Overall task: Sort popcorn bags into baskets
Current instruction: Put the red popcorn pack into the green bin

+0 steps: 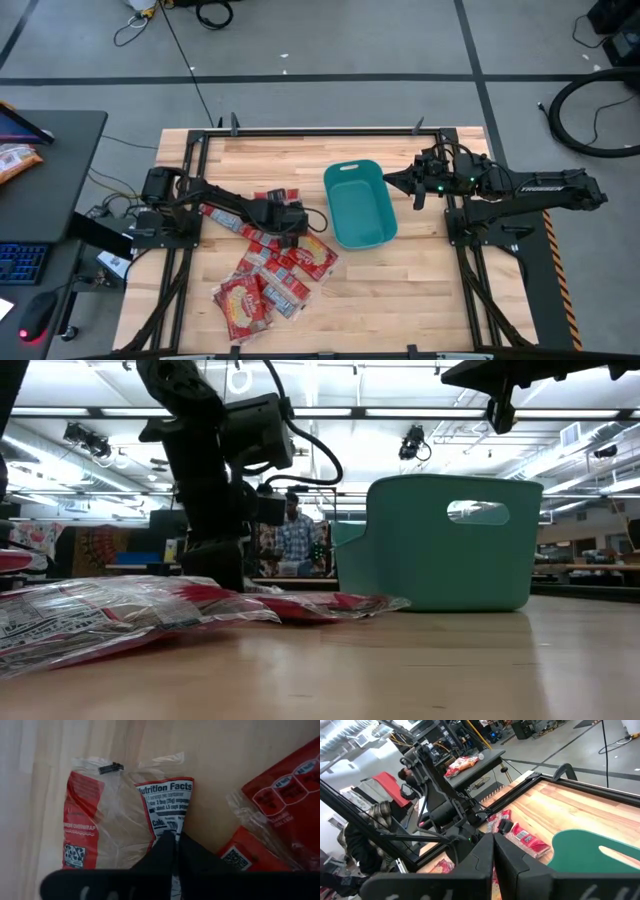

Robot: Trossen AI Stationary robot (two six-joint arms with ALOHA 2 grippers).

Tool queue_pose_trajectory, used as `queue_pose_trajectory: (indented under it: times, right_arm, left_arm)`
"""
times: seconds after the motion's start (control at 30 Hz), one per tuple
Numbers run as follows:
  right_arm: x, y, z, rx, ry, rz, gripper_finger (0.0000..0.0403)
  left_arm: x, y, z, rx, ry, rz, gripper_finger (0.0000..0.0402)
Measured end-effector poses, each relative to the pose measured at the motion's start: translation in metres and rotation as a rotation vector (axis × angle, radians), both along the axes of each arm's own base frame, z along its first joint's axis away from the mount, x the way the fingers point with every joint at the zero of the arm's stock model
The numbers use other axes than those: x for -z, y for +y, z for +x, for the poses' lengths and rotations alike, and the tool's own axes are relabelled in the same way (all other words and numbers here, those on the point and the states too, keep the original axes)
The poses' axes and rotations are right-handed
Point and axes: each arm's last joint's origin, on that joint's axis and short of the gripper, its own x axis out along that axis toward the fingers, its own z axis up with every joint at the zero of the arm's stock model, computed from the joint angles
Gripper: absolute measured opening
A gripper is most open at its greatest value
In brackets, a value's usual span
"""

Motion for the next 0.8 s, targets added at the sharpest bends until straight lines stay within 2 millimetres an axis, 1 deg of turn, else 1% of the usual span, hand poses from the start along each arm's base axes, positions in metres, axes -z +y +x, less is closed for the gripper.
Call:
queue_pose_trajectory:
  times: [0.13,0.2,0.3,0.5,0.67,0.8]
  right_arm:
    - [0.000,0.000,0.000,0.000,0.000,0.000,0.0018]
    - [0.000,0.000,0.000,0.000,0.000,0.000,0.0018]
    - [0.000,0.000,0.000,-0.001,0.001,-0.003,0.0018]
    - [0.000,0.000,0.000,-0.003,0.005,-0.022,0.0018]
    - [0.000,0.000,0.000,-0.003,0.006,-0.026,0.0018]
    - [0.000,0.000,0.000,-0.004,0.006,-0.026,0.0018]
  left_arm:
    - [-0.010,0.002,-0.004,-0.016,0.009,-0.043,0.0010]
    - [-0.020,0.002,-0.006,-0.009,0.002,-0.057,0.0010]
    - [-0.039,0.001,-0.007,-0.004,-0.060,-0.097,0.0010]
    - [-0.069,-0.001,-0.016,-0.033,-0.179,-0.212,0.0009]
    - [-0.091,-0.004,-0.021,-0.035,-0.286,-0.340,0.0009]
    - [-0.104,-0.005,-0.023,-0.088,-0.368,-0.425,0.0008]
